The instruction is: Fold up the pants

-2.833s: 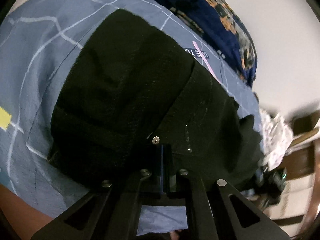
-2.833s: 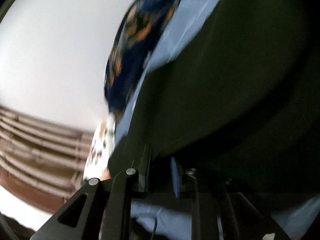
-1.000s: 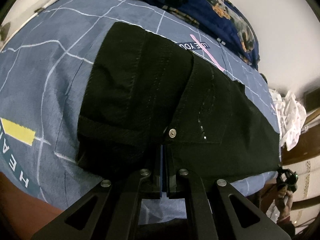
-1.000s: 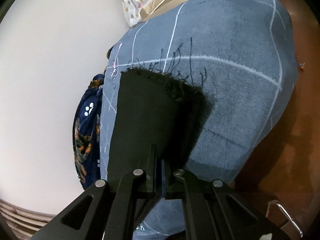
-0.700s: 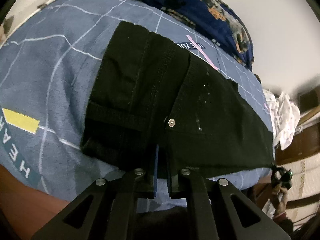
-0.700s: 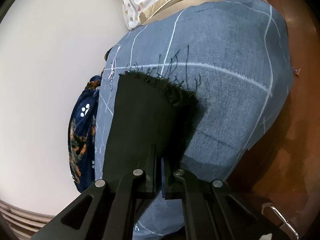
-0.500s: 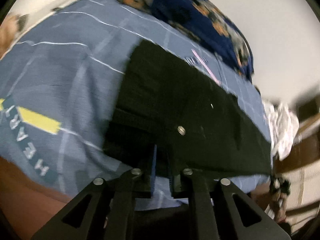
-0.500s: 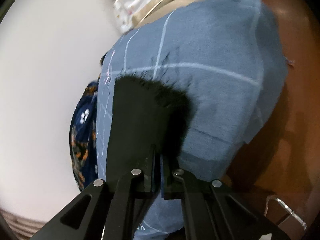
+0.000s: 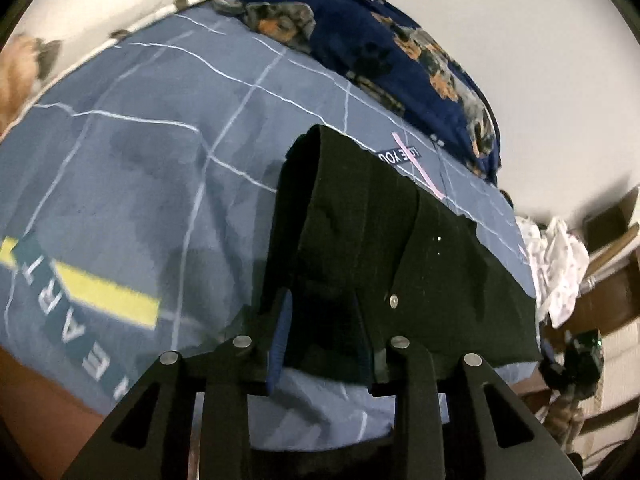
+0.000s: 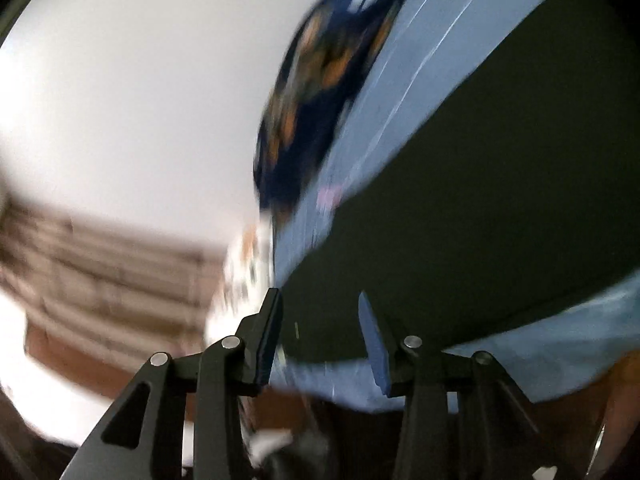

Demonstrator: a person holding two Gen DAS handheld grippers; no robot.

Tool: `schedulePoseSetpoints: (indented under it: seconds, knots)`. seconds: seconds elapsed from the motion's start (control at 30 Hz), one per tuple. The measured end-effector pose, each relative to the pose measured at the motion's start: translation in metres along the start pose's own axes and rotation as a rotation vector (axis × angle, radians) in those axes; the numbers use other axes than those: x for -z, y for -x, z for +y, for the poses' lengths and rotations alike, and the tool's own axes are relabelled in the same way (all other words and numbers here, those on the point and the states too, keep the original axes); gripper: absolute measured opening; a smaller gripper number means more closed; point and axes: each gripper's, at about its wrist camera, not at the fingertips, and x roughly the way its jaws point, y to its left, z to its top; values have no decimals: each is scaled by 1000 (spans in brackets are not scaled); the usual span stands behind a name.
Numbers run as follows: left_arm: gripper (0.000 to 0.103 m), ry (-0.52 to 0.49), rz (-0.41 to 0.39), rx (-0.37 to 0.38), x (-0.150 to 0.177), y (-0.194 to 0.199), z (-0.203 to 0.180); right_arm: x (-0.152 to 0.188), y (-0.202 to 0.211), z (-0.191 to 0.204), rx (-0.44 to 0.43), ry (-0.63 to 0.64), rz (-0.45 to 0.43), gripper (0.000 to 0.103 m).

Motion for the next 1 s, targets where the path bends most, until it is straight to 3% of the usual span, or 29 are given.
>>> schedulePoseSetpoints:
  seconds: [0.03,0.13,0.2,0.3,0.37,0.4,0.47,0.63,0.8,0.83,0.9,1.0]
  knots:
    - [30,-25,12,9,-3,-4,0,9,-29,8,21,33,77,40]
    - [32,-138,19,3,-9,-12,-8,26,-73,17,16,52,193,43]
    - [32,-161,13,20,-15,-13,-9,32,-84,19,32,62,227,45]
    - [32,-101,-5,73,-27,-4,-1,39,-86,16,55,66,236,48]
    - [34,-49,-72,112,-35,11,6,37,-79,13,44,46,218,50]
    - [41,-23,-94,116,-37,18,10,36,-75,12,37,40,207,52]
    - [51,-12,-53,91,-38,15,15,37,-72,10,35,35,200,55]
    - [51,-32,54,91,-25,-7,17,39,-84,8,39,9,238,60]
    - [53,-157,61,55,-14,-21,-7,44,-95,7,52,-13,263,66]
    - [51,-183,65,36,-14,-23,-12,44,-95,6,54,-16,263,68]
    - [29,-181,85,22,-15,-22,-19,43,-93,6,54,-23,255,70]
    - [21,-111,84,44,-25,-7,-25,41,-89,4,42,-37,238,72]
